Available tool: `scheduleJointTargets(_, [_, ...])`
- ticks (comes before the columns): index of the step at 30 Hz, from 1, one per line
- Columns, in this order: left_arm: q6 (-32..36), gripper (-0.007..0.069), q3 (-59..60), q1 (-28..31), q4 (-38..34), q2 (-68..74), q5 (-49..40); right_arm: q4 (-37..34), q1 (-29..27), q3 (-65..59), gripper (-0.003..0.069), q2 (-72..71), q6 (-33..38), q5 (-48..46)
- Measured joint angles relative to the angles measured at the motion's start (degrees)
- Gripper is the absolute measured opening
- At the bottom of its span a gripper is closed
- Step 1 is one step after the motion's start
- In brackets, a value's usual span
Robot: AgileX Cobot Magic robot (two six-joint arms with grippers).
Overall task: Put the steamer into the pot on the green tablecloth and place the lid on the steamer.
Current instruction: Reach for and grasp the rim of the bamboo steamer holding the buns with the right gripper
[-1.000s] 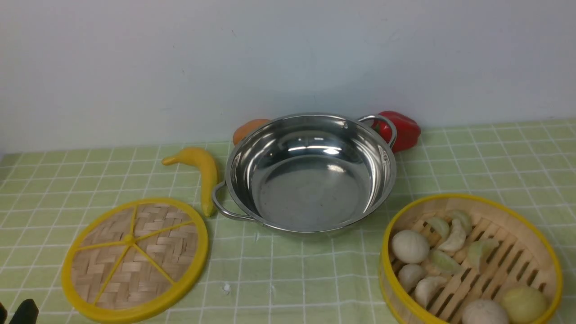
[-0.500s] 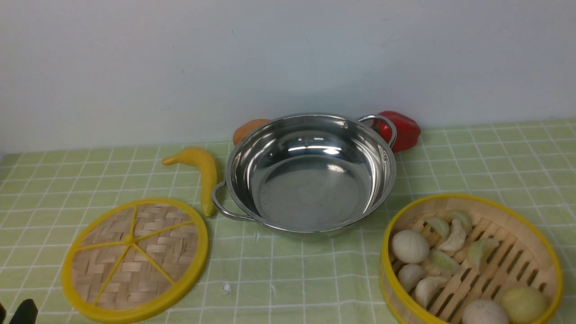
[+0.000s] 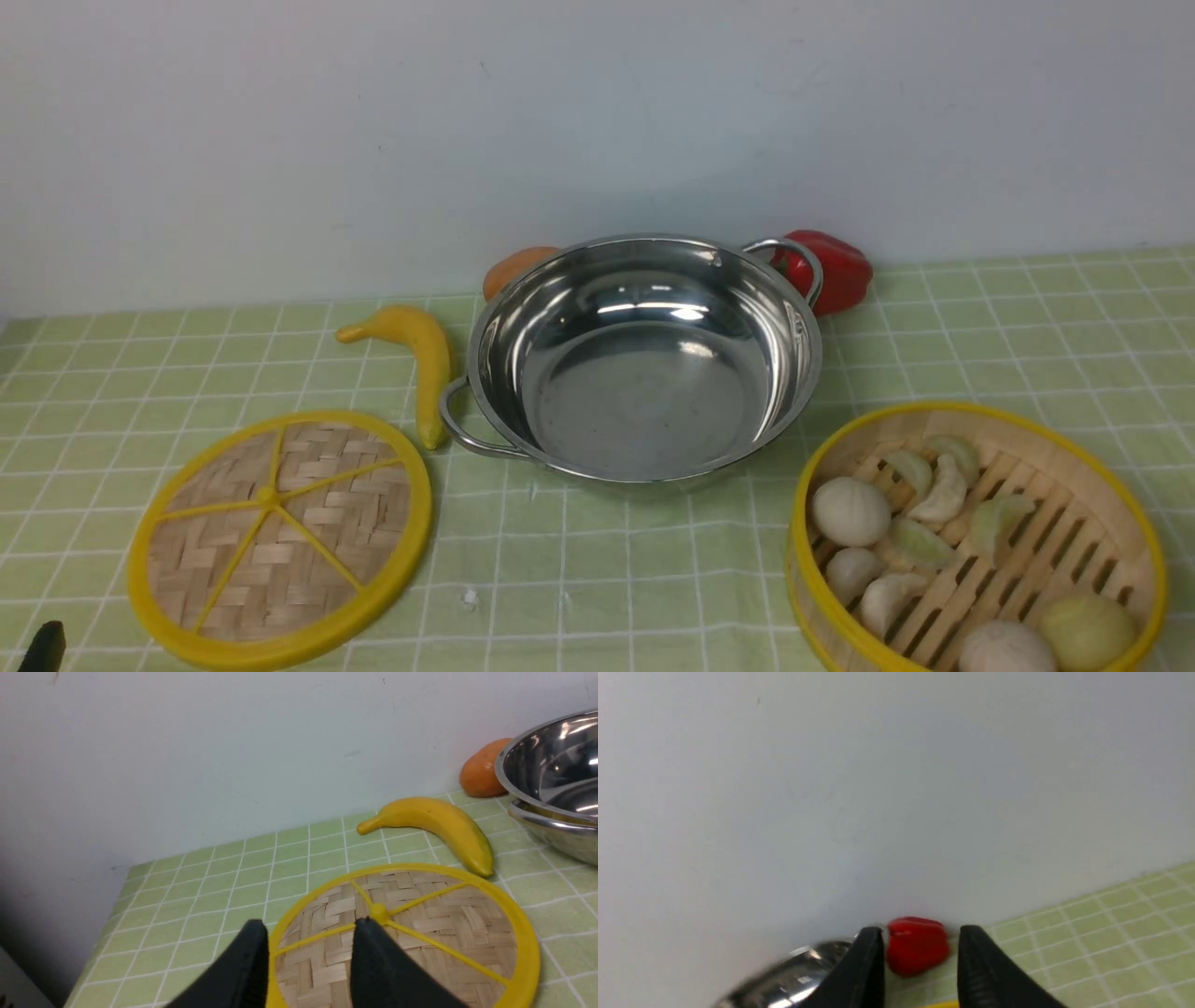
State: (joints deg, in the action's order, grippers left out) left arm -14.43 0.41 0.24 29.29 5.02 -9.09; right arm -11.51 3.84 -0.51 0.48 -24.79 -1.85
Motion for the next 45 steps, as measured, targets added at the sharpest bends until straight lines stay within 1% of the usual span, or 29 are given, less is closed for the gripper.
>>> scheduleJointTargets(2, [0.11,0.0243,0.0,0.0,0.09,0.0,0.24,-4.38,0.0,0.0,0.0243,0.0,-3.61,0.49])
scheduleJointTargets(5, [-1.2,0.0243,0.0,0.0,-2.88,0.0,1.83,-7.24,0.0,0.0,0.0243,0.0,-5.89,1.4])
scheduleJointTargets(7, [-4.19,0.0243,0.0,0.0,-7.22,0.0,3.97,-8.43,0.0,0.0,0.0243,0.0,-6.44,1.85])
scheduleJointTargets(11, [-13.41,0.0243,0.0,0.0,-18.06,0.0,8.75,-10.25,0.0,0.0,0.0243,0.0,-8.15,1.85])
scheduleJointTargets(12, [-13.97,0.0243,0.0,0.0,-19.34,0.0,9.09,-10.36,0.0,0.0,0.0243,0.0,-8.3,1.85])
scheduleJointTargets(14, [-21.0,0.0243,0.0,0.0,-26.56,0.0,11.3,-11.1,0.0,0.0,0.0243,0.0,-11.05,1.85])
scheduleJointTargets(15, [-21.33,0.0243,0.0,0.0,-27.0,0.0,11.42,-11.15,0.0,0.0,0.0243,0.0,-11.19,1.85])
scheduleJointTargets(16, [-23.43,0.0243,0.0,0.0,-29.29,0.0,12.01,-11.19,0.0,0.0,0.0243,0.0,-12.31,1.85])
scheduleJointTargets(18, [-24.71,0.0243,0.0,0.0,-30.87,0.0,12.13,-11.23,0.0,0.0,0.0243,0.0,-12.86,1.85])
scheduleJointTargets(21, [-25.18,0.0243,0.0,0.0,-31.4,0.0,12.55,-11.23,0.0,0.0,0.0243,0.0,-13.41,1.85])
scheduleJointTargets(25, [-25.74,0.0243,0.07,0.0,-31.76,0.0,16.64,-11.37,0.0,0.0,0.0243,0.0,-14.11,3.03])
scheduleJointTargets(27, [-27.65,0.0243,0.19,0.0,-32.44,0.0,21.55,-11.37,0.0,0.0,0.0243,0.0,-15.24,6.36])
scheduleJointTargets(28, [-27.98,0.0243,0.18,0.0,-32.5,0.0,22.29,-11.37,0.0,0.0,0.0243,0.0,-15.55,7.31])
scheduleJointTargets(29, [-29.72,0.0243,0.18,0.0,-32.85,0.0,26.65,-11.37,0.0,0.0,0.0243,0.0,-16.25,9.52])
scheduleJointTargets(30, [-32.28,0.0243,0.18,0.0,-33.26,0.0,35.89,-10.83,0.0,0.08,0.0243,0.0,-17.06,14.45])
scheduleJointTargets(31, [-33.46,0.0243,0.18,0.0,-33.33,0.0,39.73,-10.62,0.0,0.41,0.0243,0.0,-17.29,16.83])
scheduleJointTargets(32, [-34.36,0.0243,-0.26,0.0,-33.44,-0.05,47.06,-9.92,0.0,1.19,0.0243,0.13,-17.64,19.84])
scheduleJointTargets(33, [-34.3,0.0243,-1.09,0.0,-33.52,-0.05,52.09,-8.99,0.0,2.38,0.0243,0.24,-17.64,22.81])
scheduleJointTargets(34, [-33.82,0.0243,-2.42,0.0,-33.67,-0.05,55.17,-8.24,0.0,3.92,0.0243,0.48,-17.58,25.58])
scheduleJointTargets(35, [-33.6,0.0243,-2.74,0.0,-33.72,-0.05,56.3,-7.85,0.0,4.26,0.0243,0.56,-17.57,26.08])
scheduleJointTargets(36, [-31.23,0.0243,-5.48,0.0,-33.83,-0.07,58.61,-6.66,0.0,6.96,0.0243,1.11,-16.78,29.18])
scheduleJointTargets(38, [-26.69,0.0243,-10.59,0.0,-33.86,-0.11,57.85,-5.08,0.0,11.75,0.0243,2.72,-14.84,31.79])
scheduleJointTargets(40, [-21.89,0.0243,-16.55,0.0,-33.86,-0.06,54.19,-3.34,0.0,17.43,0.0243,5.18,-12.7,32.38])
scheduleJointTargets(41, [-17.02,0.0243,-19.7,0.0,-33.86,0.23,49.51,-1.98,0.0,20.55,0.0243,6.65,-10.84,32.27])
scheduleJointTargets(42, [-17.02,0.0243,-20.33,0.0,-33.86,0.33,49.51,-1.65,0.0,21.2,0.0243,6.97,-10.51,32.08])
scheduleJointTargets(43, [-11.06,0.0243,-25.34,0.0,-33.63,1.51,42.89,1.51,0.0,26.75,0.0243,9.75,-7.39,29.89])
scheduleJointTargets(45, [-4.66,0.0243,-30.58,0.0,-33.27,3.81,33.21,6.68,0.0,33.55,0.0243,13.33,-3.34,24.13])
